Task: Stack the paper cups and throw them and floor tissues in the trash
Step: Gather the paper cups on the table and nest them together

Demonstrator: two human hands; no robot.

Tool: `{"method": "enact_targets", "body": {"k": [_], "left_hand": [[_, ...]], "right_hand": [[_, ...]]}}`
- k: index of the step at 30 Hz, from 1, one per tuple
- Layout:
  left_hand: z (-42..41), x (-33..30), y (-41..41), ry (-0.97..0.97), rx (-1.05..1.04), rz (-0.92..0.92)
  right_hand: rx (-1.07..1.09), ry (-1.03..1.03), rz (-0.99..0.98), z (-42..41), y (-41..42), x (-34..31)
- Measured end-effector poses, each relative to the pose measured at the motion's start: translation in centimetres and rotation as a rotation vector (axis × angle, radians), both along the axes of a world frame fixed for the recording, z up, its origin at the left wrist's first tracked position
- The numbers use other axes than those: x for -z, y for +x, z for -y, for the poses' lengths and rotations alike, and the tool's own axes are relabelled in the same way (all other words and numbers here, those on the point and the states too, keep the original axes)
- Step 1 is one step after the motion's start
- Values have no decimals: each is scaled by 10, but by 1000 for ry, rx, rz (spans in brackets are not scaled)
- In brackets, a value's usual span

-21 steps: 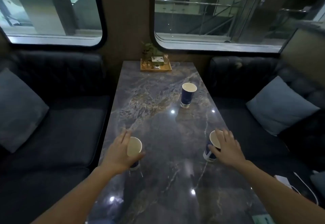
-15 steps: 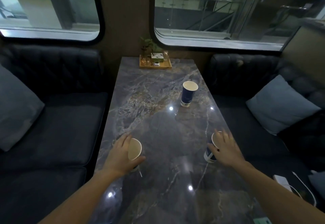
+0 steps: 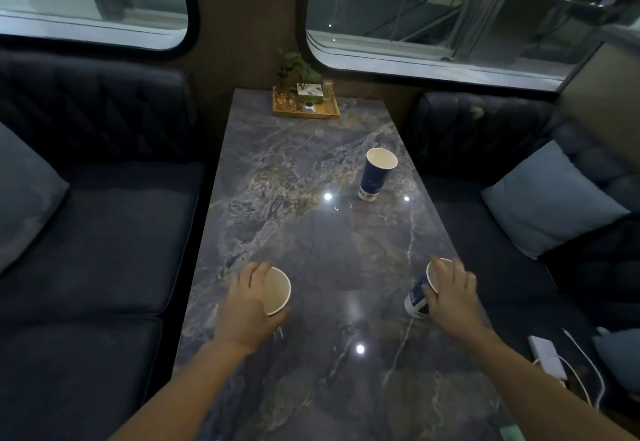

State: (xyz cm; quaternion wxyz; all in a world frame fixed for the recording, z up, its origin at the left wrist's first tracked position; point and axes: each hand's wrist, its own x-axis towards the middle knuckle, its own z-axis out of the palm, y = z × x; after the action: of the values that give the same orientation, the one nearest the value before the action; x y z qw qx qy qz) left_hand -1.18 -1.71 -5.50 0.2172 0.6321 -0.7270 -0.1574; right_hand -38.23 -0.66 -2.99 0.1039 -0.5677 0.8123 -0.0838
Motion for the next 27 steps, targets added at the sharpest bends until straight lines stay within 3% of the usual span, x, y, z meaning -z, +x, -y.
{"method": "enact_targets", "body": {"k": [10, 15, 22, 27], "left_hand": [[-20, -11, 0, 123, -83, -393], [-45, -13, 1, 223, -133, -621], [-69, -18, -8, 197, -122, -700], [-78, -30, -9, 204, -59, -778]], "right_hand": [[14, -294, 190, -38, 61, -21], [31, -505, 453, -66, 106, -59], [13, -602, 838, -89, 140, -104], [-122, -570, 817, -98, 165, -120]]}}
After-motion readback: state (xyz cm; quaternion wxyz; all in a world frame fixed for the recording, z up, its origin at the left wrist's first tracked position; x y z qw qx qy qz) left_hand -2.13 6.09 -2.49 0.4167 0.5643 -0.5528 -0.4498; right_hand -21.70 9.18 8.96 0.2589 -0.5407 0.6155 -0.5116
